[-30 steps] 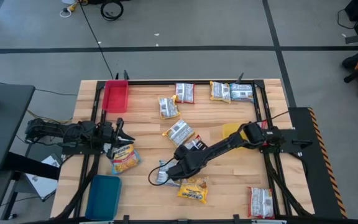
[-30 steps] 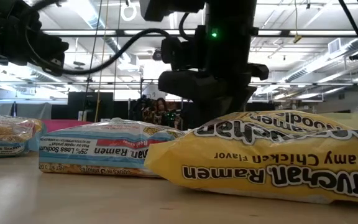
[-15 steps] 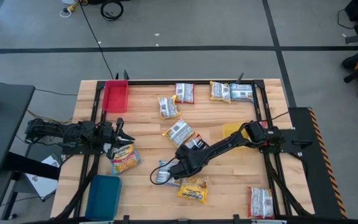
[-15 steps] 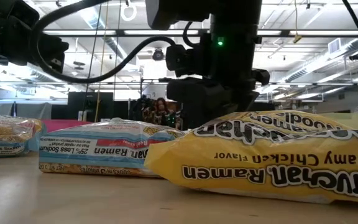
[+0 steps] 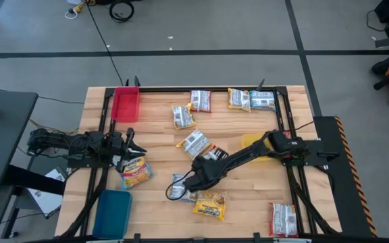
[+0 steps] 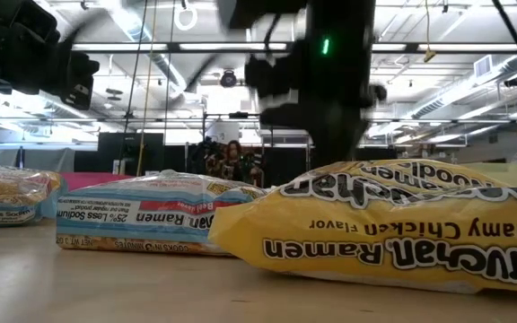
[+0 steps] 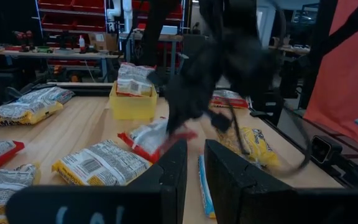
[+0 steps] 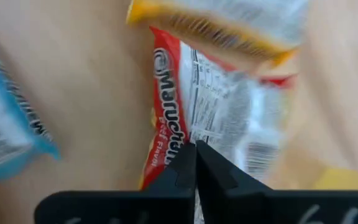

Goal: Sort Maruchan noodles
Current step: Put the red noodle pack into the yellow bin

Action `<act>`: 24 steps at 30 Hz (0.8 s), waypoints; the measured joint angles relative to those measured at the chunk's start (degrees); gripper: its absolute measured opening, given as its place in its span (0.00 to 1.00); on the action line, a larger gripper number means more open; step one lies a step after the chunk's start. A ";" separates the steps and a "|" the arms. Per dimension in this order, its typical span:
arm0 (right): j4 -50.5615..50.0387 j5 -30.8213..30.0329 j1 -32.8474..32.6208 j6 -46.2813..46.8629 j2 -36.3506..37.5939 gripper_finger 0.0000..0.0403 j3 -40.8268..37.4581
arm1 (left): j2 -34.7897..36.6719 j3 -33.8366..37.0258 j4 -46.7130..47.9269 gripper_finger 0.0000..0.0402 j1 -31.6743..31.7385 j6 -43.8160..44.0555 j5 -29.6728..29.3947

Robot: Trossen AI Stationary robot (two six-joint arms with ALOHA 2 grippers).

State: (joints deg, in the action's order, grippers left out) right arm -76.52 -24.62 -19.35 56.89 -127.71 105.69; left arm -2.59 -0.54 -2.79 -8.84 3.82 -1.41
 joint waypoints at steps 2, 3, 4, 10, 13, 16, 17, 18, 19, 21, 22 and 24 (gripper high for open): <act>-2.04 -2.90 -0.05 -0.91 4.76 0.01 0.29 | -0.02 0.00 0.00 0.15 0.02 -0.02 0.00; -3.05 -4.58 -0.17 -1.38 7.11 0.02 0.39 | 0.00 0.00 0.00 0.15 0.00 -0.02 0.00; -3.91 -6.13 -0.39 -1.29 9.38 0.02 0.40 | -0.01 0.00 0.00 0.15 0.01 0.00 -0.01; -9.09 -13.41 -2.70 4.54 22.85 0.01 -0.59 | -0.01 0.00 0.00 0.15 0.00 -0.01 0.00; -9.22 -15.39 -4.39 7.97 28.14 0.01 -3.49 | -0.02 0.00 0.00 0.15 0.00 0.01 -0.01; -8.92 -15.89 -6.42 9.32 32.57 0.01 -7.51 | 0.00 0.00 0.00 0.15 0.00 0.00 0.00; -8.67 -15.73 -7.07 8.77 33.73 0.01 -9.08 | -0.01 0.00 0.00 0.15 0.01 0.02 0.00; -7.87 -15.30 -7.62 7.49 34.64 0.01 -10.73 | 0.00 0.00 0.00 0.15 0.00 0.00 0.00; -6.27 -14.54 -8.19 5.27 35.46 0.01 -12.63 | 0.00 0.00 0.00 0.15 0.00 -0.02 0.00; -1.31 -12.35 -9.12 -1.17 36.55 0.01 -16.77 | -0.01 0.00 0.00 0.15 0.00 0.02 0.00; 2.25 -11.07 -9.54 -5.21 36.89 0.01 -18.93 | -0.01 0.00 0.00 0.15 0.02 0.00 0.00; 11.08 -8.70 -10.14 -14.99 37.19 0.01 -23.39 | -0.02 0.00 0.00 0.15 0.00 -0.01 -0.01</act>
State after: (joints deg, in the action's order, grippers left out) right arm -65.44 -33.32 -29.49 41.90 -90.52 82.30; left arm -2.61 -0.54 -2.79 -8.84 3.80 -1.42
